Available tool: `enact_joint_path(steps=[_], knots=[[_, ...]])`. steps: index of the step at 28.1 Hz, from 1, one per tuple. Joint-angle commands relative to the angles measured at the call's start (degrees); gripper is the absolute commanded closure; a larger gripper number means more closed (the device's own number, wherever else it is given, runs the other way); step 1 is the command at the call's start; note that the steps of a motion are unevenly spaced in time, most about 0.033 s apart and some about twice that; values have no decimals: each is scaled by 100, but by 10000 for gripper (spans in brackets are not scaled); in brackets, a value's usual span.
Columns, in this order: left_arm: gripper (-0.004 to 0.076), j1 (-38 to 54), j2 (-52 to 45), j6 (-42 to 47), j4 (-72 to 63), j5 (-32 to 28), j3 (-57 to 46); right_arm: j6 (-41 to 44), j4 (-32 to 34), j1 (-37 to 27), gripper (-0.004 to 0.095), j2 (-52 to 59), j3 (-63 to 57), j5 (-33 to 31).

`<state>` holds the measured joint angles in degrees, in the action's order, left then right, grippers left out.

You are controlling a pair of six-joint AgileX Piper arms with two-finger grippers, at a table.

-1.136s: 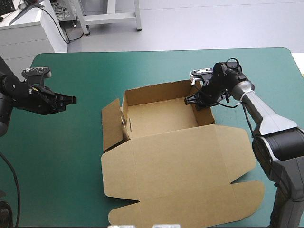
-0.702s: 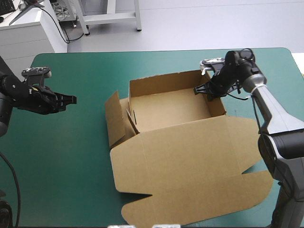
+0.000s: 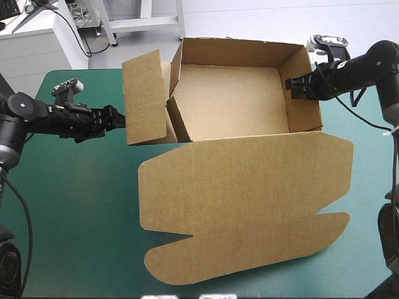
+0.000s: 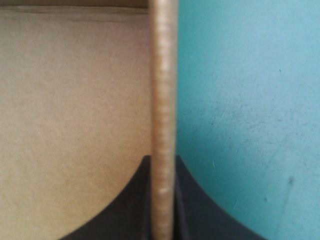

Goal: Fold the box

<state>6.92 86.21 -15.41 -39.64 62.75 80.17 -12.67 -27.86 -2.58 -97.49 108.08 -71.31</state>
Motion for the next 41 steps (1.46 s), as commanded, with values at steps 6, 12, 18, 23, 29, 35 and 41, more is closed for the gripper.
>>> enact_joint_path(steps=[6, 12, 18, 23, 29, 35, 41], knots=[[198, 7, -202, -1052, -2041, 173, 157, 241, -267, 325, 925, 29, 167, 220], [199, 7, -202, -1067, -2111, 550, 157, 456, -69, 582, 923, -281, 167, 487], [199, 7, -202, -1365, -2583, 746, 157, 526, 35, 905, 923, -579, 167, 646], [199, 7, -202, -1365, -2635, 943, 157, 590, 35, 1117, 923, -788, 167, 771], [199, 7, -202, -1365, -2614, 1017, 157, 688, -48, 1225, 923, -898, 167, 946], [199, -3, -202, -1365, -2635, 1143, 157, 725, 8, 1406, 923, -932, 167, 1102], [199, -3, -214, -1365, -2805, 1143, 157, 815, -31, 1512, 923, -1087, 167, 1078]])
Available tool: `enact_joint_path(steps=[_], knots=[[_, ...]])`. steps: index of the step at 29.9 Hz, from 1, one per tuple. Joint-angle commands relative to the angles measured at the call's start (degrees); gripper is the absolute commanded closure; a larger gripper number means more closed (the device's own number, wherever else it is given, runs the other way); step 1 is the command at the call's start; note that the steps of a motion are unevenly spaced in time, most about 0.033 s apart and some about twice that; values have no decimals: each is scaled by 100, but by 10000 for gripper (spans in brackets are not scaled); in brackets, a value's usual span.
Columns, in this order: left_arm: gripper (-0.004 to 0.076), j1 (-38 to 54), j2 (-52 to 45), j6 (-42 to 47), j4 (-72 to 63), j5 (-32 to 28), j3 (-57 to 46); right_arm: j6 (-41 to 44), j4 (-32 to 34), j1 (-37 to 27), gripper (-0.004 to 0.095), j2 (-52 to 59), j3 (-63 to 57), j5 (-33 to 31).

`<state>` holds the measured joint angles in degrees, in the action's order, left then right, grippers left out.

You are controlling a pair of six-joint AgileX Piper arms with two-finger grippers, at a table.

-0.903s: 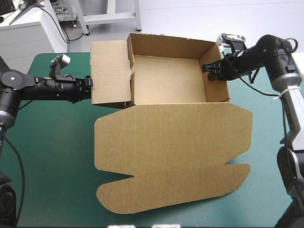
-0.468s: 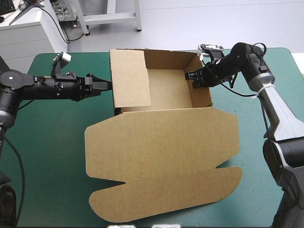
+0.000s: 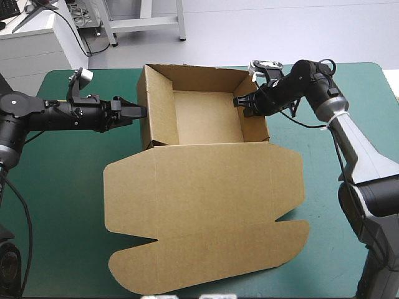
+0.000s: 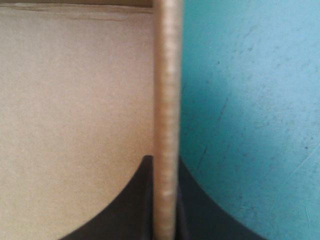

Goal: Fold the box

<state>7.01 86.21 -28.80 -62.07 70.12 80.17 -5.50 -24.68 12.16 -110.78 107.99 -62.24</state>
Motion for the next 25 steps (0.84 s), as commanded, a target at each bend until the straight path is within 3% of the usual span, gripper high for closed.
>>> enact_joint_path(steps=[1, 12, 25], knots=[[199, -12, -213, -25, -562, 406, 157, 131, -362, 38, 923, 217, 176, 169], [233, -12, -213, -25, -204, 406, 157, 212, -281, 354, 909, 144, 176, 277], [267, -12, -203, 671, 1714, 406, 157, 875, 1193, 1326, 905, 144, 912, 313]])
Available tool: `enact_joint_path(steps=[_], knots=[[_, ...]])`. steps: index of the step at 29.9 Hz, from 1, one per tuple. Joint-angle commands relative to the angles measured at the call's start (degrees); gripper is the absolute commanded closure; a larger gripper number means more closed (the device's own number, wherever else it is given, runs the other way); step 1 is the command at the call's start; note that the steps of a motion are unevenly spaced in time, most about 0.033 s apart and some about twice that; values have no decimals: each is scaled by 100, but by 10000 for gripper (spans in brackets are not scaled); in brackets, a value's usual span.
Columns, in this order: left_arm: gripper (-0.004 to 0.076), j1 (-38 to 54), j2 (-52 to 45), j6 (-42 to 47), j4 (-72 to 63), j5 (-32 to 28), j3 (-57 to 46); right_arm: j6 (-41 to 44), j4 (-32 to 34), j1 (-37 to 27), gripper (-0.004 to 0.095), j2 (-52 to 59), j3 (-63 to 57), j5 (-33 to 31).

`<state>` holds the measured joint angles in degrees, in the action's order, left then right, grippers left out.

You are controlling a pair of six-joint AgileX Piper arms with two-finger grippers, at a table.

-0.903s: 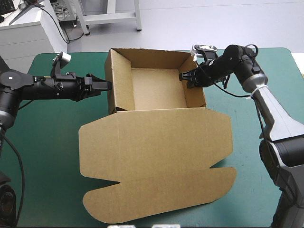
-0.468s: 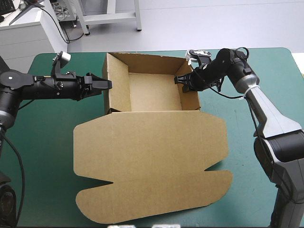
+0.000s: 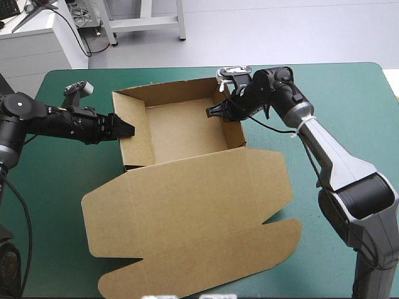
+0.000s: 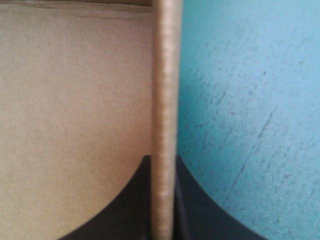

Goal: Fold the box

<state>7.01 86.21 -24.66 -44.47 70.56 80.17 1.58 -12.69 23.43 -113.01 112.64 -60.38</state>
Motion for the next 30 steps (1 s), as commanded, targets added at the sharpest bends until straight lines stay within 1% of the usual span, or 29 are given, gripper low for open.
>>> enact_joint_path(steps=[1, 4, 9, 11, 14, 16, 22, 26, 28, 30], knots=[[267, -12, -203, 355, 95, 362, 157, 204, 104, 260, 905, 367, 542, 67], [267, -22, -203, 672, 491, 351, 157, 351, 406, 437, 904, 367, 740, -53], [281, -215, -203, 810, 894, 330, 157, 460, 564, 594, 905, 367, 790, -196], [325, -420, -203, 1080, 1133, 226, 157, 514, 607, 619, 905, 367, 790, -267], [423, -727, -203, 1266, 1470, 85, 157, 682, 790, 619, 905, 367, 790, -427], [463, -879, -203, 1376, 1607, 12, 157, 782, 967, 619, 905, 367, 790, -590], [470, -1116, -203, 2125, 1914, -346, 157, 984, 1154, 619, 907, 367, 790, -906], [479, -1219, -203, 2714, 2347, -435, 157, 1198, 1165, 619, 907, 357, 790, -997], [497, -1280, -203, 3065, 2709, -467, 157, 1273, 1165, 619, 907, 333, 790, -1057], [553, -1394, -203, 3277, 3087, -508, 157, 1369, 1144, 619, 907, 296, 790, -1126]])
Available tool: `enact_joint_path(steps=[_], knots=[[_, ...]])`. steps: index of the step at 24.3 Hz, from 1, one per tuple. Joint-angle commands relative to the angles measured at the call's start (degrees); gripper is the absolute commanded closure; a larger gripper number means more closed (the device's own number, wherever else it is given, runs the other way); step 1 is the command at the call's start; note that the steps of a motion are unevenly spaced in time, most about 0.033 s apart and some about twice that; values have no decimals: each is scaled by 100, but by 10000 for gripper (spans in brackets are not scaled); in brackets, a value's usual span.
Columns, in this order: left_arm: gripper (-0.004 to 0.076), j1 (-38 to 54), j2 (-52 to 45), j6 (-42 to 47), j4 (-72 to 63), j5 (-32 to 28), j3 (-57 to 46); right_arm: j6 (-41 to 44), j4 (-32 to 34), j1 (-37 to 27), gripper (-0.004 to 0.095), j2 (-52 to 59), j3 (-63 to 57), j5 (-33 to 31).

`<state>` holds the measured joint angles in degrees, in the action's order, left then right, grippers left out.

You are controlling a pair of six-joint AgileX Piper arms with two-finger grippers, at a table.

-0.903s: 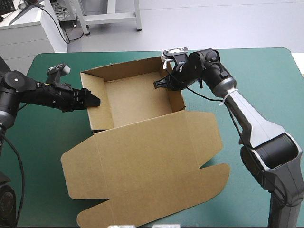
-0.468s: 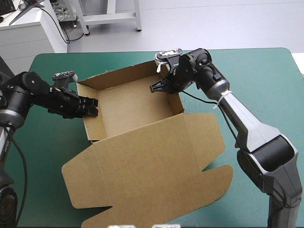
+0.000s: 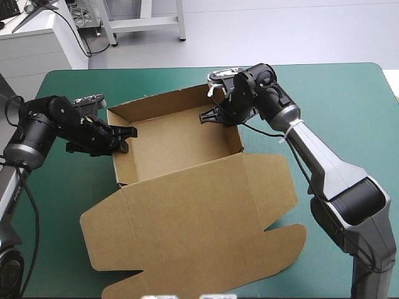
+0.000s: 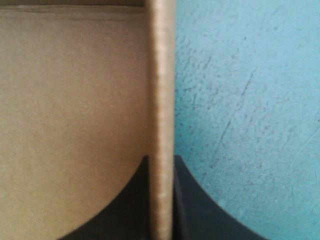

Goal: Fold the box

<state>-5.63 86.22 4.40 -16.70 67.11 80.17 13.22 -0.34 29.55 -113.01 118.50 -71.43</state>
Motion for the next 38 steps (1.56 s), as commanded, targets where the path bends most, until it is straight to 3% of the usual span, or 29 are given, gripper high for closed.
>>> enact_joint_path(steps=[1, 3, 4, 10, 17, 20, 23, 28, 32, 38], knots=[[591, -182, -205, 471, 437, -181, 157, 219, -123, 6, 907, 268, 193, -21], [723, -312, -205, 497, 730, -270, 157, 233, -258, 6, 907, 249, 193, -11], [733, -381, -205, 540, 820, -325, 157, 233, -284, 6, 907, 228, 193, -11], [732, -616, -178, 635, 992, -632, 157, 233, -230, 6, 907, 212, 193, -11], [732, -624, 81, 745, 1122, -286, 235, 233, -229, 6, 908, 212, 193, -22], [732, -624, 315, 745, 1149, 23, 583, 213, -229, 6, 908, 212, 193, -22], [732, -624, 831, 709, 1150, 513, 1659, 170, -220, -131, 907, 212, 182, -32], [732, -705, 1482, 700, 1031, 707, 2583, 86, -58, -384, 907, 212, 24, -32], [732, -1096, 2099, 596, 1237, 707, 2844, -75, -330, -874, 907, 212, -480, -32], [732, -1489, 2757, 596, 1239, 707, 2843, -330, -219, -965, 908, 212, -1280, -32]])
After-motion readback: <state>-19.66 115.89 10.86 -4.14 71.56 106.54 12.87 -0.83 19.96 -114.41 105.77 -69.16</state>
